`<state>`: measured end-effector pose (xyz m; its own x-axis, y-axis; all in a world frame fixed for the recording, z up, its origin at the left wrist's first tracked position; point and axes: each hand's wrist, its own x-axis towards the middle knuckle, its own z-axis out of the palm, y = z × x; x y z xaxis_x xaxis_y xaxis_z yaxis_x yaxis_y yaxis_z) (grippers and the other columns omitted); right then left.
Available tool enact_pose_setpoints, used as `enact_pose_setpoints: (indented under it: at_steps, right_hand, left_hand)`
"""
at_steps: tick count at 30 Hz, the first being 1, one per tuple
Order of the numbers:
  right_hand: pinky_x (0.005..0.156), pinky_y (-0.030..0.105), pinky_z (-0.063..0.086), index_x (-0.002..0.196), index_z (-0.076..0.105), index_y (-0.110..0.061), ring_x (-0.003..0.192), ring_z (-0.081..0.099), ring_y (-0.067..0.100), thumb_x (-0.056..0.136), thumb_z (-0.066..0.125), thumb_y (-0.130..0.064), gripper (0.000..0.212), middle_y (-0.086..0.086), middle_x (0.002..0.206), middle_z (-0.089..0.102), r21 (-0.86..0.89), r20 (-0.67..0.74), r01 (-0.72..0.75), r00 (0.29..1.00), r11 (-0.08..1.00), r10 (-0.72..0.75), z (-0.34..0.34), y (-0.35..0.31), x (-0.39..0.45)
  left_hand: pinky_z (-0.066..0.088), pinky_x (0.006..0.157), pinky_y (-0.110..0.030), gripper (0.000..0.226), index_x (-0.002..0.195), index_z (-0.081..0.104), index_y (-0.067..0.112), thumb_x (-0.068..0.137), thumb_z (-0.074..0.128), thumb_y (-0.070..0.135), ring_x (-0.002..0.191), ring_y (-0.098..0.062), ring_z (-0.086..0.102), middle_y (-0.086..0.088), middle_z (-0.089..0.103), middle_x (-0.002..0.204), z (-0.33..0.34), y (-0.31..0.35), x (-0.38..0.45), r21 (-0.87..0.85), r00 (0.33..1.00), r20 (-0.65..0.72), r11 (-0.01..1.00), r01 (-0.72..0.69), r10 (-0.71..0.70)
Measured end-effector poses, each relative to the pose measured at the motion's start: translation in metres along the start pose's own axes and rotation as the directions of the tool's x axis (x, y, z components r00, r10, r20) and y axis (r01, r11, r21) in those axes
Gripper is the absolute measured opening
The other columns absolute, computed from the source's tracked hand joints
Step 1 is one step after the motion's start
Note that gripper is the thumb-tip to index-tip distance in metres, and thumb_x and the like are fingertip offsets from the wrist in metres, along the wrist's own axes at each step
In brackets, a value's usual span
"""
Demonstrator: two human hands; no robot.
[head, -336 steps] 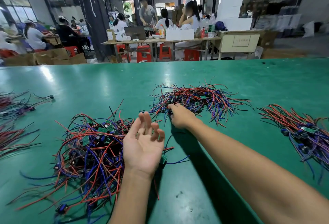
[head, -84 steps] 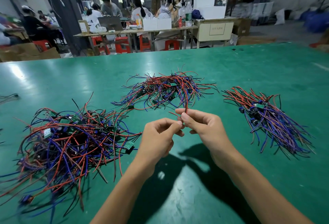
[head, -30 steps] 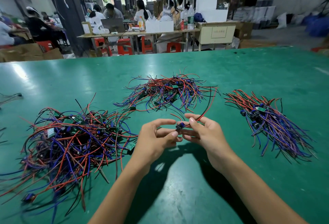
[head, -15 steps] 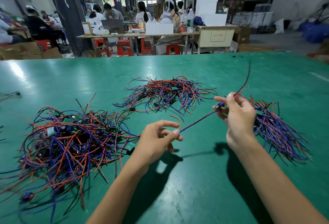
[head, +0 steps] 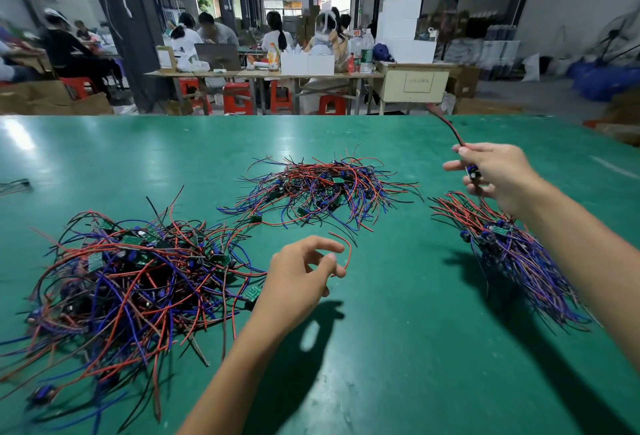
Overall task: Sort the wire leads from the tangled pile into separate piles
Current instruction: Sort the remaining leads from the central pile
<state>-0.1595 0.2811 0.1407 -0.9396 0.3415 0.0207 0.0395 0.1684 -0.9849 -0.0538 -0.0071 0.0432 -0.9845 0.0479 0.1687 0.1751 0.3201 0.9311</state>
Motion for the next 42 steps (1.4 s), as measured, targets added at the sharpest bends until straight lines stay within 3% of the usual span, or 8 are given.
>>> enact_pose_setpoints:
  at_steps: [4, 10, 14, 18, 23, 28, 31, 42]
  right_hand:
    - [0.043, 0.014, 0.04, 0.1, 0.061, -0.021, 0.051, 0.052, 0.005, 0.102, 0.048, -0.017, 0.014, -0.005, 0.103, 0.076, 0.553, 0.398, -0.385, 0.901, 0.739, 0.172, 0.007, 0.011, -0.011]
    - [0.031, 0.011, 0.028, 0.098, 0.064, -0.026, 0.044, 0.048, 0.001, 0.096, 0.051, -0.022, 0.014, -0.01, 0.104, 0.076, 0.552, 0.586, -0.518, 0.798, 0.653, 0.138, 0.028, 0.027, -0.028]
    - [0.043, 0.019, 0.035, 0.11, 0.066, -0.023, 0.049, 0.052, 0.017, 0.103, 0.045, -0.026, 0.022, 0.001, 0.092, 0.079, -0.264, 0.122, 0.072, 0.992, 0.962, -0.04, 0.024, 0.019, -0.007]
    - [0.083, 0.04, 0.045, 0.116, 0.064, -0.012, 0.106, 0.062, 0.041, 0.101, 0.046, -0.023, 0.026, 0.023, 0.111, 0.068, -0.932, -0.062, 0.08, 0.926, 0.355, -0.372, -0.004, 0.037, 0.029]
    - [0.12, 0.041, 0.02, 0.155, 0.03, -0.005, 0.151, 0.02, 0.033, 0.105, 0.025, -0.054, 0.07, 0.02, 0.163, 0.023, -0.985, -0.147, -0.152, 0.987, 0.078, 0.07, -0.015, 0.104, 0.033]
    - [0.096, 0.039, 0.044, 0.124, 0.057, -0.017, 0.12, 0.055, 0.031, 0.097, 0.051, -0.044, 0.039, 0.014, 0.127, 0.063, -0.966, 0.151, 0.218, 0.911, 0.137, -0.383, 0.041, 0.078, 0.026]
    - [0.08, 0.034, 0.045, 0.105, 0.069, -0.03, 0.102, 0.066, 0.025, 0.093, 0.057, -0.053, 0.028, 0.0, 0.104, 0.073, -0.792, 0.306, 0.387, 0.921, 0.471, -0.243, 0.103, 0.067, -0.001]
    - [0.081, 0.035, 0.052, 0.09, 0.075, -0.029, 0.096, 0.068, 0.028, 0.087, 0.07, -0.044, 0.016, 0.002, 0.095, 0.076, -0.688, 0.206, 0.315, 0.949, 0.654, -0.24, 0.151, 0.109, -0.036]
  left_hand:
    - [0.041, 0.051, -0.01, 0.02, 0.1, 0.072, 0.024, 0.099, 0.056, 0.012, 0.053, -0.015, 0.057, 0.002, 0.076, 0.076, 0.0, 0.001, 0.001, 0.011, 1.0, -0.014, 1.0, 0.008, -0.008]
    - [0.042, 0.051, -0.012, 0.02, 0.101, 0.072, 0.025, 0.099, 0.055, 0.014, 0.056, -0.016, 0.059, 0.006, 0.076, 0.075, -0.003, -0.001, 0.001, 0.047, 0.998, -0.046, 0.998, 0.044, -0.042]
    - [0.054, 0.069, -0.033, 0.02, 0.1, 0.072, 0.026, 0.099, 0.055, 0.015, 0.067, -0.029, 0.064, 0.008, 0.076, 0.074, -0.005, -0.006, 0.004, 0.096, 0.996, -0.07, 0.994, 0.057, -0.05]
    - [0.05, 0.074, -0.024, 0.017, 0.098, 0.073, 0.028, 0.097, 0.058, 0.02, 0.073, -0.008, 0.065, 0.011, 0.074, 0.077, -0.004, -0.013, 0.005, 0.255, 0.993, -0.115, 0.965, 0.058, -0.029]
    - [0.047, 0.091, -0.033, 0.019, 0.11, 0.069, 0.032, 0.094, 0.058, 0.029, 0.099, -0.013, 0.058, 0.012, 0.064, 0.101, -0.003, -0.023, 0.003, 0.567, 0.998, -0.055, 0.823, 0.033, -0.002]
    - [0.044, 0.089, -0.031, 0.016, 0.107, 0.067, 0.034, 0.095, 0.057, 0.036, 0.109, -0.013, 0.051, 0.008, 0.057, 0.103, -0.002, -0.031, 0.005, 0.68, 0.999, -0.03, 0.734, 0.006, 0.02]
    - [0.044, 0.086, -0.032, 0.015, 0.102, 0.069, 0.033, 0.094, 0.057, 0.039, 0.105, -0.013, 0.052, 0.009, 0.057, 0.097, -0.003, -0.034, 0.006, 0.664, 0.998, -0.048, 0.748, 0.004, 0.037]
    - [0.039, 0.084, -0.032, 0.028, 0.103, 0.066, 0.033, 0.091, 0.057, 0.056, 0.105, -0.015, 0.052, 0.01, 0.06, 0.101, 0.021, -0.04, 0.008, 0.715, 0.982, -0.021, 0.689, -0.116, 0.187]
